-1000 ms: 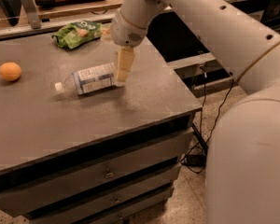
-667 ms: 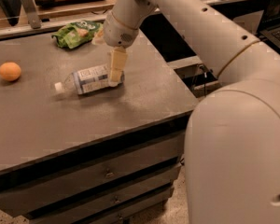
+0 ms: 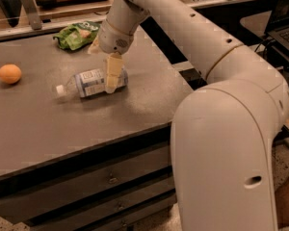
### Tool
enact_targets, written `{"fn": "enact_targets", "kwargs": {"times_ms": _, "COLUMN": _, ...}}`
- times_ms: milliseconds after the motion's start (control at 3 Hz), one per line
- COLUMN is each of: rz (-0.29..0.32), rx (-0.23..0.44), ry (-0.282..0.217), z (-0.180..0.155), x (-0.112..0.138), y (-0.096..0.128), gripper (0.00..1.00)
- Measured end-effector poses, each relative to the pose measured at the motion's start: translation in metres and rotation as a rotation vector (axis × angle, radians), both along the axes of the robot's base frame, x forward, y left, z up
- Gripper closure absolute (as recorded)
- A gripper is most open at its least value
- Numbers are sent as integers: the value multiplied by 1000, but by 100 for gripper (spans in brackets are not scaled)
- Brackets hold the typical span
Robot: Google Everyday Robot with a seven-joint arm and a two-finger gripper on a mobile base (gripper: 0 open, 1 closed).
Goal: Pick blue plastic bottle
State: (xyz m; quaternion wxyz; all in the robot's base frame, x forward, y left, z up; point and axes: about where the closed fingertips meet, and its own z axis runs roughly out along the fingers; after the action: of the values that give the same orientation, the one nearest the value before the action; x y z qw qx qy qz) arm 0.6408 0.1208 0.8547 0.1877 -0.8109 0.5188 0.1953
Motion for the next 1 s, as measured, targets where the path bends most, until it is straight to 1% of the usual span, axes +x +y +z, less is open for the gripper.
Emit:
{"fn": "enact_targets", "kwargs": {"times_ms": 333, "rz": -23, "rx": -10, "ry": 45, "z": -13, "x": -7, "y": -1, "gripper": 24}}
{"fn": "enact_targets", "kwargs": {"times_ms": 667, "rz": -38, "rx": -18, "ry": 67, "z": -20, "x": -12, "y": -4, "gripper": 47}}
{"fn": "enact_targets", "kwargs": {"times_ms": 1000, "rz": -45, "rx": -12, "ry": 52, "z": -4, "x": -12, "y": 2, "gripper": 79}}
